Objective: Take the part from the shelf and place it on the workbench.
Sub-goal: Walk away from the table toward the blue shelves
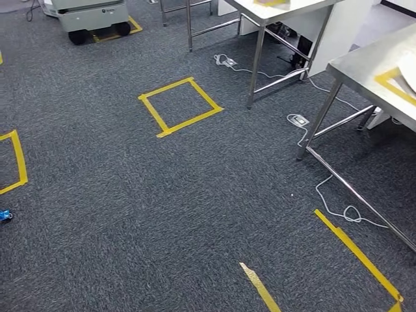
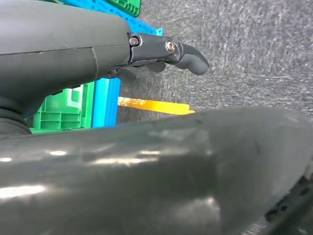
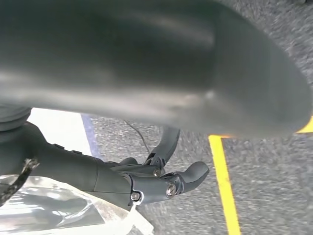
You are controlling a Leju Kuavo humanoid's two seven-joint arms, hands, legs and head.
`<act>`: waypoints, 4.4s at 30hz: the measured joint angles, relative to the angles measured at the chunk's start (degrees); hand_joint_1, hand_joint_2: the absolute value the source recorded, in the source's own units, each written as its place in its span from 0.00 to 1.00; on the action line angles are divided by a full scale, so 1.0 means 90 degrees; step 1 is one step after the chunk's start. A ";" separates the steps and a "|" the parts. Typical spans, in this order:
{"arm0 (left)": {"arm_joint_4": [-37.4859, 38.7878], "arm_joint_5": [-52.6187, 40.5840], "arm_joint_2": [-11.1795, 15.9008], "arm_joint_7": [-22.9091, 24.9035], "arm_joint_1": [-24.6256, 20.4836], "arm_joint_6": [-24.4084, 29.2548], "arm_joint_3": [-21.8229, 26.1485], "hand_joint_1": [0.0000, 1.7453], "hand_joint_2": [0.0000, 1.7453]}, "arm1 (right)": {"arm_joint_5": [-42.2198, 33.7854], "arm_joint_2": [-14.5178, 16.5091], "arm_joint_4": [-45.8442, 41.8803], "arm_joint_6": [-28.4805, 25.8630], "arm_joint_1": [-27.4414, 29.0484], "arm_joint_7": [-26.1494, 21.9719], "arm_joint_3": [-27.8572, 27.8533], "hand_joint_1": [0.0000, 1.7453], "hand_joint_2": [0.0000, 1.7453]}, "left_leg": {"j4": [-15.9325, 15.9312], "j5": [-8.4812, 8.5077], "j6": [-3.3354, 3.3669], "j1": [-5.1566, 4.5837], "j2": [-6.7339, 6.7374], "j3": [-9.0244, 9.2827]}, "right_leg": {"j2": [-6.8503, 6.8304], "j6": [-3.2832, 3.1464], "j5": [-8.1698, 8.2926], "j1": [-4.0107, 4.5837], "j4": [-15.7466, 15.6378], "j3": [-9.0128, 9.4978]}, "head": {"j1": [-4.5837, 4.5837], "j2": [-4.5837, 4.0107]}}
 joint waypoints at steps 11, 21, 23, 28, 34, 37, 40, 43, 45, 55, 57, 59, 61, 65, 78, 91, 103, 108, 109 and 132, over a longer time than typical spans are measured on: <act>0.0000 0.0000 -0.0037 -0.0001 -0.0056 0.0005 -0.0014 0.00 0.00 | 0.0049 -0.0175 0.0075 0.0046 0.0013 -0.0151 0.0012 0.00 0.00 | -0.0011 0.0014 0.0194 -0.0060 -0.0965 0.0023 | 0.1101 -0.0030 0.0051 -0.0051 0.0798 -0.0693 | 0.0061 -0.0001; 0.0001 -0.0002 -0.0049 -0.0001 -0.0087 0.0009 -0.0065 0.00 0.00 | 0.0052 -0.0237 0.0231 -0.0092 -0.0034 -0.0157 0.0011 0.00 0.00 | 0.1428 -0.0710 -0.0131 -0.0010 -0.0488 -0.0750 | 0.0742 -0.0240 0.0245 -0.0053 0.0077 -0.0286 | 0.0010 -0.0001; 0.0001 -0.0002 -0.0048 -0.0001 -0.0070 0.0010 -0.0066 0.00 0.00 | 0.0052 -0.0247 0.0269 -0.0104 -0.0047 -0.0157 0.0010 0.00 0.00 | 0.1720 -0.0702 -0.0171 0.0026 -0.0443 -0.0895 | 0.0550 -0.0234 0.0209 -0.0051 0.0078 -0.0258 | 0.0008 -0.0001; 0.0000 -0.0002 -0.0033 -0.0002 -0.0087 0.0014 -0.0067 0.00 0.00 | 0.0063 -0.0226 0.0333 -0.0243 -0.0091 -0.0108 0.0011 0.00 0.00 | 0.0130 0.0014 -0.0092 -0.0015 0.0026 -0.0075 | 0.0167 -0.0113 0.0058 -0.0006 0.0091 -0.0160 | 0.0015 -0.0001; 0.0000 0.0006 -0.0016 -0.0004 -0.0075 0.0016 -0.0068 0.00 0.00 | 0.0139 -0.0252 0.0386 -0.0262 -0.0163 -0.0169 0.0019 0.00 0.00 | -0.0025 0.0018 0.0152 -0.0009 -0.0302 -0.0021 | 0.0505 0.0058 -0.0382 -0.0046 0.0630 -0.0302 | 0.0062 0.0001; 0.0000 0.0016 -0.0023 -0.0004 -0.0100 0.0017 -0.0068 0.00 0.00 | 0.0145 -0.0262 0.0466 -0.0269 -0.0141 -0.0216 0.0029 0.00 0.00 | -0.0022 0.0009 0.0194 -0.0024 -0.0557 -0.0018 | 0.0793 0.0056 -0.0813 -0.0048 0.1873 -0.0984 | 0.0089 -0.0001; 0.0000 0.0017 -0.0019 -0.0004 -0.0093 0.0016 -0.0068 0.00 0.00 | 0.0144 -0.0281 0.0503 -0.0279 -0.0137 -0.0230 0.0032 0.00 0.00 | -0.0017 -0.0006 0.0185 -0.0030 -0.0845 0.0017 | 0.0887 0.0023 -0.0252 -0.0053 0.1452 -0.0988 | 0.0092 -0.0001; 0.0000 0.0019 -0.0029 -0.0004 -0.0112 0.0015 -0.0069 0.00 0.00 | 0.0146 -0.0304 0.0553 -0.0292 -0.0144 -0.0247 0.0039 0.00 0.00 | 0.0008 -0.0020 0.0115 -0.0021 -0.1099 -0.0004 | 0.1397 -0.0013 0.0247 -0.0098 0.0383 -0.0576 | 0.0088 0.0000; 0.0000 0.0021 -0.0030 -0.0004 -0.0114 0.0011 -0.0070 0.00 0.00 | 0.0148 -0.0313 0.0588 -0.0299 -0.0150 -0.0258 0.0042 0.00 0.00 | 0.0012 0.0007 0.0021 0.0003 -0.1265 -0.0062 | 0.1453 -0.0044 0.0235 -0.0092 0.0240 -0.0494 | 0.0085 0.0000; 0.0000 0.0039 -0.0029 -0.0006 -0.0084 0.0018 -0.0075 0.00 0.00 | 0.0163 -0.0356 0.0703 -0.0331 -0.0189 -0.0304 0.0056 0.00 0.00 | 0.1342 -0.0470 -0.0139 0.0006 -0.0393 -0.0651 | 0.0466 -0.0231 0.0192 -0.0032 0.0152 -0.0335 | 0.0027 0.0000; 0.0000 0.0039 -0.0026 -0.0006 -0.0089 0.0026 -0.0075 0.00 0.00 | 0.0166 -0.0356 0.0729 -0.0336 -0.0201 -0.0310 0.0063 0.00 0.00 | 0.0458 -0.0114 -0.0062 -0.0056 -0.0091 -0.0183 | 0.0312 -0.0202 0.0149 -0.0013 0.0160 -0.0285 | 0.0024 0.0000; 0.0000 0.0042 -0.0020 -0.0008 -0.0114 0.0040 -0.0075 0.00 0.00 | 0.0166 -0.0357 0.0750 -0.0352 -0.0209 -0.0312 0.0065 0.00 0.00 | 0.0011 -0.0032 0.0010 -0.0125 0.0131 0.0035 | 0.0167 -0.0153 0.0108 0.0013 0.0164 -0.0255 | 0.0023 0.0000; 0.0000 0.0050 -0.0013 -0.0010 -0.0107 0.0049 -0.0075 0.00 0.00 | 0.0168 -0.0357 0.0762 -0.0372 -0.0230 -0.0312 0.0067 0.00 0.00 | -0.0032 -0.0036 0.0058 -0.0141 0.0026 0.0027 | 0.0023 -0.0099 0.0082 0.0020 0.0148 -0.0221 | 0.0018 0.0001; 0.0000 0.0058 -0.0012 -0.0011 -0.0093 0.0057 -0.0078 0.00 0.00 | 0.0175 -0.0367 0.0794 -0.0401 -0.0260 -0.0315 0.0069 0.00 0.00 | -0.0127 0.0038 0.0180 -0.0065 -0.0269 0.0053 | 0.0614 0.0029 -0.0379 -0.0041 0.0892 -0.0558 | 0.0061 0.0001; 0.0000 0.0058 -0.0019 -0.0010 -0.0061 0.0019 -0.0093 0.00 0.00 | 0.0216 -0.0407 0.0921 -0.0469 -0.0261 -0.0324 0.0076 0.00 0.00 | 0.0065 -0.0008 -0.0105 0.0012 -0.1068 -0.0105 | 0.1162 -0.0084 0.0210 -0.0156 0.0255 -0.0439 | 0.0072 0.0001; 0.0000 0.0072 -0.0007 0.0001 -0.0131 0.0017 -0.0099 0.00 0.00 | 0.0257 -0.0421 0.1027 -0.0537 -0.0339 -0.0329 0.0103 0.00 0.00 | 0.0008 -0.0067 0.0062 -0.0162 0.0123 0.0023 | 0.0035 -0.0119 0.0069 0.0007 0.0221 -0.0274 | -0.0002 0.0001; 0.0000 0.0133 -0.0036 -0.0004 -0.0135 -0.0003 -0.0100 0.00 0.00 | 0.0265 -0.0507 0.1150 -0.0612 -0.0381 -0.0344 0.0138 0.00 0.00 | -0.0032 0.0001 0.0119 -0.0040 -0.0917 0.0048 | 0.1183 0.0089 0.0136 -0.0132 0.0695 -0.0692 | 0.0061 -0.0001; 0.0001 0.0156 -0.0022 -0.0005 -0.0119 0.0007 -0.0100 0.00 0.00 | 0.0276 -0.0511 0.1205 -0.0647 -0.0398 -0.0346 0.0170 0.00 0.00 | 0.0043 0.0012 -0.0073 -0.0016 -0.1180 -0.0086 | 0.1225 -0.0080 0.0210 -0.0149 0.0292 -0.0470 | 0.0076 0.0000; 0.0001 0.0162 -0.0019 -0.0006 -0.0113 0.0011 -0.0100 0.00 0.00 | 0.0276 -0.0513 0.1209 -0.0654 -0.0402 -0.0347 0.0175 0.00 0.00 | 0.0164 -0.0074 -0.0102 -0.0019 -0.1059 -0.0146 | 0.1136 -0.0126 0.0218 -0.0152 0.0275 -0.0459 | 0.0047 0.0000; -0.0007 0.0260 -0.0036 -0.0004 -0.0069 0.0023 -0.0100 0.00 0.00 | 0.0275 -0.0571 0.1358 -0.0739 -0.0425 -0.0368 0.0250 0.00 0.00 | -0.0071 0.0047 0.0155 -0.0044 -0.0801 0.0041 | 0.0895 0.0073 -0.0083 -0.0084 0.1249 -0.0964 | 0.0044 -0.0001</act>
